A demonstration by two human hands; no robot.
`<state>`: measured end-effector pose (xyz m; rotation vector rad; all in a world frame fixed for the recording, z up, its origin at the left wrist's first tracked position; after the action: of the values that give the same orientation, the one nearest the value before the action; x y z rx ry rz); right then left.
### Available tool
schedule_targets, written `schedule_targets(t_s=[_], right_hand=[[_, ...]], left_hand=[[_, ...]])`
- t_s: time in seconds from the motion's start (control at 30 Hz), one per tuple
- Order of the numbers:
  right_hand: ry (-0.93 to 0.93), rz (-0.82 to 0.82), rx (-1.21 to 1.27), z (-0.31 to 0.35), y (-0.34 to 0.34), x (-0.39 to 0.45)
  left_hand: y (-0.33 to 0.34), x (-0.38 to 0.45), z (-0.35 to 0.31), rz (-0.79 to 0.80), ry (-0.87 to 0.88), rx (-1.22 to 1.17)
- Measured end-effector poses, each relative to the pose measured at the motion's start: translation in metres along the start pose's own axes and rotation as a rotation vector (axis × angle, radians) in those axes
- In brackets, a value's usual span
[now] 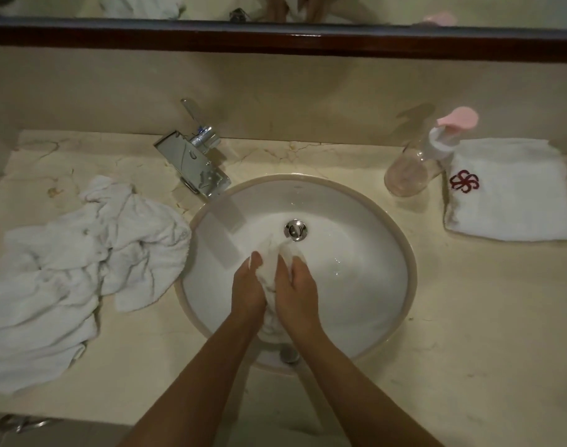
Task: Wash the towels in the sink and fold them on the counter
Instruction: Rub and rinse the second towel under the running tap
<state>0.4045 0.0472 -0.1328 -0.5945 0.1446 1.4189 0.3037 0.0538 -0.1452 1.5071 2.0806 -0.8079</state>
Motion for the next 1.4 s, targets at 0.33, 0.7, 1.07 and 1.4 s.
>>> schedule_targets(t_s=[0.33,0.7,1.07,1.4], right_hand=[[-0.042,0.201,-0.12,0.048,0.016,0.023],[0.282,0.074,0.609,0.032,-0.034,0.072],[0.363,0.191,-0.296,-0.116,-0.053,0.013],[0.212,0.247,0.261,-0.066,-0.04,-0.005]], left_hand=[[-0.024,0.015,-0.07,-0.154,0.134,0.07],[-0.031,0.003,-0.022,-0.09,0.015,0.085],[-0.031,-0.018,0.071,-0.209,-0.415,0.097],[-0.028,-0.022,0.061,-0.05,-0.204,0.158]])
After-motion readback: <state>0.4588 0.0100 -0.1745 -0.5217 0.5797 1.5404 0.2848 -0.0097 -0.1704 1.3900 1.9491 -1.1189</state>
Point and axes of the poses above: each hand's wrist, its own x-axis towards the middle knuckle, its own y-axis out of the palm, z = x × y, the point moved 5 cm from there along x, towards the middle knuckle, and after that the axes turned 3 degrees about -y, right-handed, at the moved point
